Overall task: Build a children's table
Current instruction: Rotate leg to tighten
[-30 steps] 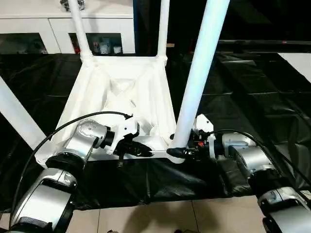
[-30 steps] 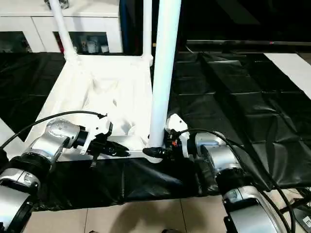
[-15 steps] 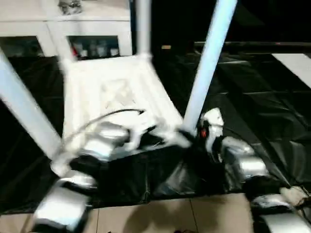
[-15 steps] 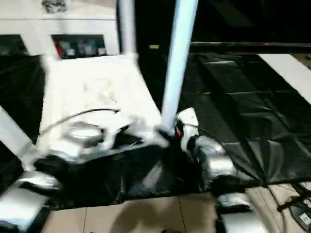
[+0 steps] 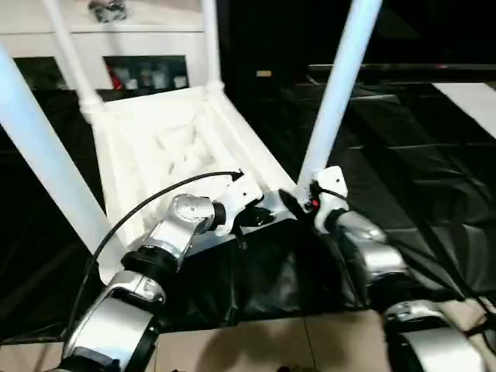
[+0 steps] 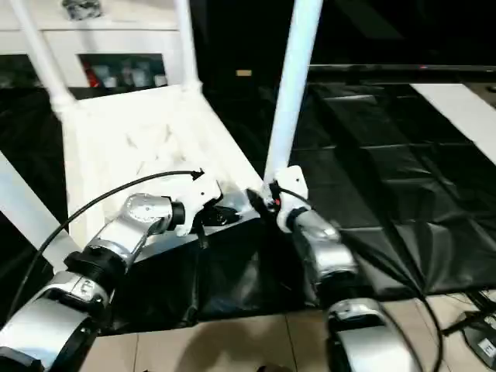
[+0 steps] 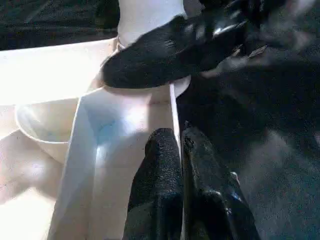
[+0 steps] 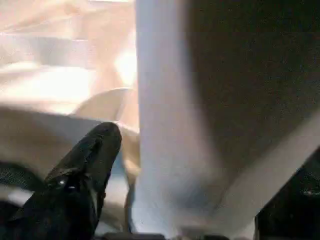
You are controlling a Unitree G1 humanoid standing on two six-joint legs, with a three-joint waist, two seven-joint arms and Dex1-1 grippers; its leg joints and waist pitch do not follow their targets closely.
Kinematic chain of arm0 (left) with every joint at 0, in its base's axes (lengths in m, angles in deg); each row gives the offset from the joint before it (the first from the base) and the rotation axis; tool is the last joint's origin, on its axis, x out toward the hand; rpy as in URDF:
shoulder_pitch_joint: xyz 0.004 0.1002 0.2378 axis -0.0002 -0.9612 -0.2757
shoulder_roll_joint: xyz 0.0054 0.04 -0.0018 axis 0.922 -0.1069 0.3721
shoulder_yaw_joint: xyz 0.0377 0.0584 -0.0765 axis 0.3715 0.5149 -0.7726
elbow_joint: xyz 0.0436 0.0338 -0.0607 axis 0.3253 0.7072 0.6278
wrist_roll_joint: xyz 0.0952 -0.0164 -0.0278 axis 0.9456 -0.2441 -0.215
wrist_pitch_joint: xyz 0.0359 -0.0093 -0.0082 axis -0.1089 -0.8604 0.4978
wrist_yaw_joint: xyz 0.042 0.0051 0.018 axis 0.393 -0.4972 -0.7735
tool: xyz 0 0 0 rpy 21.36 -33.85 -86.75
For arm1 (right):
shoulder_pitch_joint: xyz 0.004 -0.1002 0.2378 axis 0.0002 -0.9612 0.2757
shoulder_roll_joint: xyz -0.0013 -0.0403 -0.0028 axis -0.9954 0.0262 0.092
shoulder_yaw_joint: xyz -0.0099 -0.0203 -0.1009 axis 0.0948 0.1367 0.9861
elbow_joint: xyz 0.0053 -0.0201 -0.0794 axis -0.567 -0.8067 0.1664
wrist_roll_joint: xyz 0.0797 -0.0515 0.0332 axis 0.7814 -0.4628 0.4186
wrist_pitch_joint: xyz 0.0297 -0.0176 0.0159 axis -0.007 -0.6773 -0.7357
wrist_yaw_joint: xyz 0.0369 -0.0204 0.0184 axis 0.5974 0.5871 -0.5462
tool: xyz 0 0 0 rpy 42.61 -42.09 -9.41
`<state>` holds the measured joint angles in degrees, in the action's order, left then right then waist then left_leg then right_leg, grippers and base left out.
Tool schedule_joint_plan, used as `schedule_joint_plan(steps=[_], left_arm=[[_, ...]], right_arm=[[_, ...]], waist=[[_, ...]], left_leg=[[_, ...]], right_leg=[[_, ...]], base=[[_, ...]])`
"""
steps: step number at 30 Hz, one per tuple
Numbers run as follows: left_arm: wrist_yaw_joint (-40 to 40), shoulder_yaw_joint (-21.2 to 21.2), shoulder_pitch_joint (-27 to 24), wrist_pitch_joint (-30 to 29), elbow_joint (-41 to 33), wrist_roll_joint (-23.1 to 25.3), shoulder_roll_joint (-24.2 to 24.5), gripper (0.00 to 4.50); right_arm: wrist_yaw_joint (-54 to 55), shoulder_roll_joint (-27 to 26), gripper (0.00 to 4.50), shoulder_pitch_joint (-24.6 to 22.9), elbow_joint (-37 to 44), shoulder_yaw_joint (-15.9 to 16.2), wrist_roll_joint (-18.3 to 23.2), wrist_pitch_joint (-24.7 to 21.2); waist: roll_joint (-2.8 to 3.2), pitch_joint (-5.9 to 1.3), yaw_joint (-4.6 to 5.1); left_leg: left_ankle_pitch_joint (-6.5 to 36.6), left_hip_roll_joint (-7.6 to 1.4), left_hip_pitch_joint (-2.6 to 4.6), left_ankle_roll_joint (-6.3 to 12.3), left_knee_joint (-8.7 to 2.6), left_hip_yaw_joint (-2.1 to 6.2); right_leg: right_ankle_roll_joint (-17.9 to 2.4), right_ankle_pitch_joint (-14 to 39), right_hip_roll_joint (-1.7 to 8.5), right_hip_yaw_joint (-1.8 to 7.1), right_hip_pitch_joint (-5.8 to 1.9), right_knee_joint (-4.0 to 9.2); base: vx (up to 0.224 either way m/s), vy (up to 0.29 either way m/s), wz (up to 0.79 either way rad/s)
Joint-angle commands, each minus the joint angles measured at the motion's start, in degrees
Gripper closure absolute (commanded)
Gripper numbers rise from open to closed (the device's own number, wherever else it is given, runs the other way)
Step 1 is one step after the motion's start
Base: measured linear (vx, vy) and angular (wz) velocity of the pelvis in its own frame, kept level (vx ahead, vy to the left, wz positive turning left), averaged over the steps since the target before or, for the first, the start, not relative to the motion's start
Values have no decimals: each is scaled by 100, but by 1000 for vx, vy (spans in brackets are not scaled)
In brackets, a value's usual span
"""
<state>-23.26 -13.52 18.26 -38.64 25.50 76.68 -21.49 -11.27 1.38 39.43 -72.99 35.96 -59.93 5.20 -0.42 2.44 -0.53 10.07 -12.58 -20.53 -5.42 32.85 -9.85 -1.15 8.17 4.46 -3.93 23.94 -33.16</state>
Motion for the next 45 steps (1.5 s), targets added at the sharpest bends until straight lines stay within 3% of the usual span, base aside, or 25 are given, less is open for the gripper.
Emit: schedule_joint_plan(steps=[1,3,4,6,9,10,17,24,30,36,38,41,45], left_arm=[[823,121,-64,407,-124,-143,180,450],[990,146,-83,435,-120,-141,276,450],[1112,163,-96,472,-114,-148,338,450],[1505,163,-135,516,-110,-285,465,450],[2261,186,-177,495,-157,-509,665,450],[2369,194,-182,480,-177,-541,688,450],[2788,259,-161,514,-182,-604,752,450],[2937,250,-98,561,-72,-610,785,450],[2941,195,-102,509,-42,-633,790,450],[2212,104,-39,475,36,-444,692,450],[1499,-43,-3,255,5,-391,523,450],[889,-124,-35,-1,-180,-348,314,450],[-64,-187,-113,-391,-489,-238,-133,450]], right_arm=[[-1126,230,67,-47,254,365,106,-106],[-1395,339,67,-76,263,448,74,-68],[-1583,408,67,-99,278,494,61,-34],[-2193,552,67,-173,409,546,147,-104],[-3225,761,67,-255,709,772,375,-399],[-3344,778,91,-257,734,810,393,-454],[-3814,799,144,-214,716,1049,338,-497],[-4371,832,188,-222,860,1210,394,-828],[-4492,841,192,-309,990,1218,461,-1000],[-3856,718,193,-413,1042,927,497,-941],[-2753,492,193,-450,906,568,435,-785],[-1781,263,194,-470,770,313,351,-681],[-361,-145,194,-476,571,73,178,-662]], waist=[[-16,-396,-37],[-37,-384,-43],[1,-390,-81],[-3,-377,-144],[-26,-379,-200],[-18,-373,-212],[-16,-346,-278],[-21,-365,-306],[-22,-360,-319],[-31,-357,-338],[-28,-327,-329],[-49,-321,-258],[-60,-329,-130]], left_leg=[[1308,7,-25,594,-310,-55],[1252,-15,-29,621,-305,-71],[1211,-38,-10,604,-305,-75],[1185,-62,3,586,-310,-91],[1235,-64,23,593,-311,-104],[1248,-67,21,574,-323,-97],[1476,-70,52,320,-349,-93],[1298,-66,35,353,-342,-89],[1363,-64,47,309,-344,-89],[1329,-66,43,306,-343,-92],[1497,-62,69,165,-362,-81],[1622,-30,72,71,-376,-53],[1596,-4,40,75,-367,-42]], right_leg=[[-1240,1406,248,168,-382,356],[-1317,1291,248,172,-366,344],[-1381,1209,246,163,-370,322],[-1443,1053,237,167,-366,287],[-1484,1033,240,178,-368,281],[-1477,1094,244,176,-370,280],[-1270,1710,263,187,-332,336],[-1304,1440,262,186,-352,304],[-1231,1655,267,185,-341,328],[-1207,1649,265,185,-337,325],[-1063,2071,286,191,-301,367],[-857,2536,287,178,-297,427],[-761,2642,278,169,-303,458]], base=[[0,0,0],[0,0,0],[0,0,0],[0,0,0],[0,0,0],[0,0,0],[0,0,0],[0,0,0],[0,0,0],[0,0,0],[0,0,0],[0,0,0],[0,0,0]])
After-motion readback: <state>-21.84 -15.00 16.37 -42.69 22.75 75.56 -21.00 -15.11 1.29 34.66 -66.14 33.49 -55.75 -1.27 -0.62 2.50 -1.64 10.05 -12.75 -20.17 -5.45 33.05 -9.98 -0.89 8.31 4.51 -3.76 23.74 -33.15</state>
